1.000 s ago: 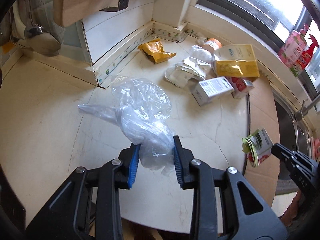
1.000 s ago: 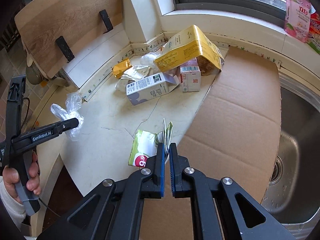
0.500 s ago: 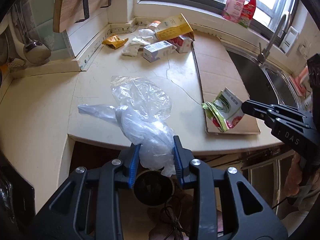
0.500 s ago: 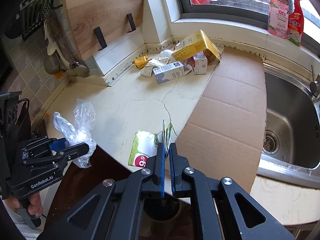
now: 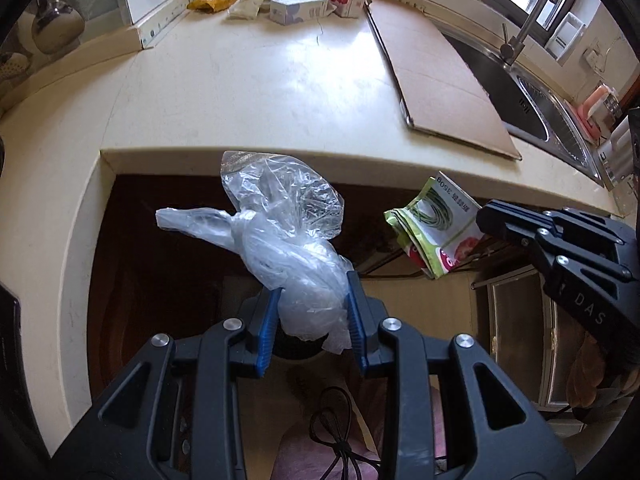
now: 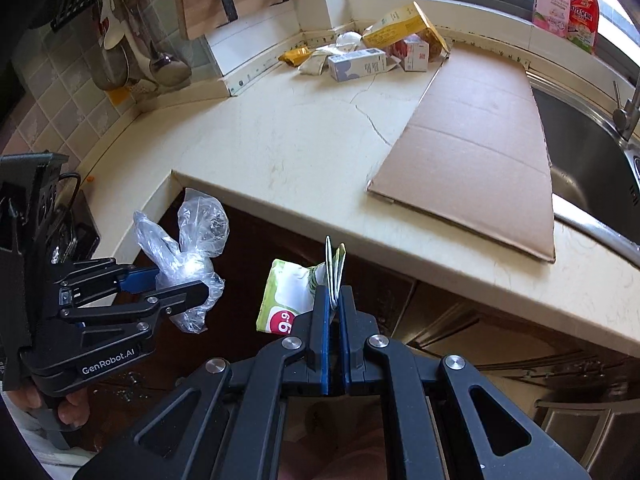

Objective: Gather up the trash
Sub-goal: 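Carry bag and wrapper down over the bin and open both tools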

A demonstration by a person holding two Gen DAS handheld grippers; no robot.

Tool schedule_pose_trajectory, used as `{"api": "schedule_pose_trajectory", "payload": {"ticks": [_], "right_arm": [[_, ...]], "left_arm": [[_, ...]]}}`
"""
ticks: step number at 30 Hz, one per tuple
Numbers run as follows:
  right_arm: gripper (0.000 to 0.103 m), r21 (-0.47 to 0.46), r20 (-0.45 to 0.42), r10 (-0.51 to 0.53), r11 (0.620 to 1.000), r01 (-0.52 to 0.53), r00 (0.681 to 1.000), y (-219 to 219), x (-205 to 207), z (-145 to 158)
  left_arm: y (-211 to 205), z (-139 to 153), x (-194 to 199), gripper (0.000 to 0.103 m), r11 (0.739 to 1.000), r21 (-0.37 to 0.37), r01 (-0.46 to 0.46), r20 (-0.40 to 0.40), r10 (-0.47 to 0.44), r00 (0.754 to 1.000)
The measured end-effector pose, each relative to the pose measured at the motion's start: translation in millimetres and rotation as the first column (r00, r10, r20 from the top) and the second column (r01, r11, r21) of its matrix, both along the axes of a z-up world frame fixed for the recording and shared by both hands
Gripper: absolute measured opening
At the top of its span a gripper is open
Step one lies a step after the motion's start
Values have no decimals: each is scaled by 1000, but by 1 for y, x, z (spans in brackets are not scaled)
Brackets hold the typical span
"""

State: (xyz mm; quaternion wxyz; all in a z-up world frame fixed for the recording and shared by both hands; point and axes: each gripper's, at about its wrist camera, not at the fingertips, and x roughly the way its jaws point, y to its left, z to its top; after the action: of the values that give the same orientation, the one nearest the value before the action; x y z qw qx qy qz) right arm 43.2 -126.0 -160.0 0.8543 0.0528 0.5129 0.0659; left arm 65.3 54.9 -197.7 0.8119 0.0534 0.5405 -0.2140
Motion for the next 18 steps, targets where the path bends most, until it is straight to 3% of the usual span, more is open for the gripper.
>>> {"api": "schedule_pose_trajectory", "payload": {"ticks": [9,18], "right_arm": [[5,-19,-96,-16,1000,14,995,12,-19,-64],[5,29,-225,-59,997,67,973,1,-32,-172]], "left_arm": [[3,-69,-19,28,999,50,0,-92,5,996],[4,-176,-29,28,993,111,-49,-195,70,978]]}}
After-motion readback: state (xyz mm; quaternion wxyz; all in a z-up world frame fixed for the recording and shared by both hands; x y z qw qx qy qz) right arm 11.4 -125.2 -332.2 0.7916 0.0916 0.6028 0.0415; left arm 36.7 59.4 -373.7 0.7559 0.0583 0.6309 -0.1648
